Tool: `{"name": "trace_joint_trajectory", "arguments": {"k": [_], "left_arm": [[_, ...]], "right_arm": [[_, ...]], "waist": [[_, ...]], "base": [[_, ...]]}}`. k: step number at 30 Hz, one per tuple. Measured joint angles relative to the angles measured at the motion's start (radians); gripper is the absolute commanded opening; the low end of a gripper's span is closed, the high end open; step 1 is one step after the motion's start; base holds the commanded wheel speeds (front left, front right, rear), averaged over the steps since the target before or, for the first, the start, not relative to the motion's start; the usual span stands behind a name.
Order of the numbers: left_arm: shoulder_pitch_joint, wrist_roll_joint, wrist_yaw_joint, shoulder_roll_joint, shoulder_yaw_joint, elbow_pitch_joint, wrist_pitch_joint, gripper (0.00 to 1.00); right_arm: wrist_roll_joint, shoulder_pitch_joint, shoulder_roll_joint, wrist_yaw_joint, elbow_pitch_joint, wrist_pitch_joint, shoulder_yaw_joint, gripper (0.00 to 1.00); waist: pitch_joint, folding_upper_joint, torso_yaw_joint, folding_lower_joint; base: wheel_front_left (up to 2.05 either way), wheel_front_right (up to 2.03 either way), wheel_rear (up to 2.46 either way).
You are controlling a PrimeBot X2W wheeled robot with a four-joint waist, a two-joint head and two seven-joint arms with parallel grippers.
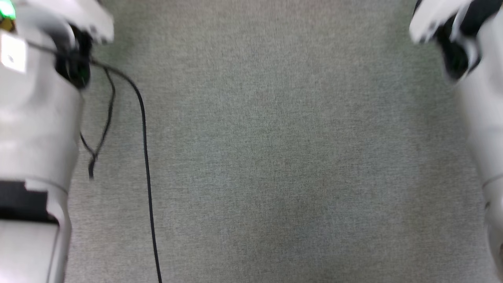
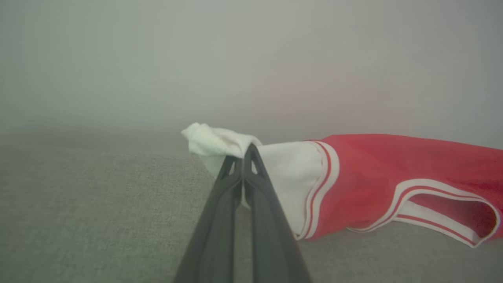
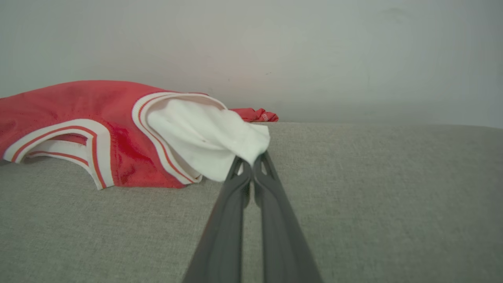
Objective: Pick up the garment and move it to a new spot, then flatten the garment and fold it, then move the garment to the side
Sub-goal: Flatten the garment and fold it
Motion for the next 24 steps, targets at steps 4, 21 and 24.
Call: {"name": "trace_joint_trajectory", "arguments": {"k": [4,21,24], "left_arm": [[0.131,-0.017,-0.011,0.006,0.037,-0.044,-0.001,0.00],[0.773,0.010,0.094,0.024,0.144,-0.471,0.002,0.00],[0.897,0.008,0.137,0.024,0.149,-0.568,0.016,0.00]], "right_arm": [[0.070,0.129,-0.009,0.000,-0.013,-0.025,0.043,0.00],[0.226,0.661,-0.150,0.000,-0.378,0.079,0.114,0.00],[0.220,0.764,-0.158,0.000,-0.455,0.113,0.070,0.00]], "waist": [[-0.059,0.0000,0.005,0.0000],[-0.358,0.0001,0.003,-0.0004],[-0.403,0.0001,0.002,-0.0005]], "base": [[0.00,0.00,0.00],[0.00,0.00,0.00],[0.00,0.00,0.00]]}}
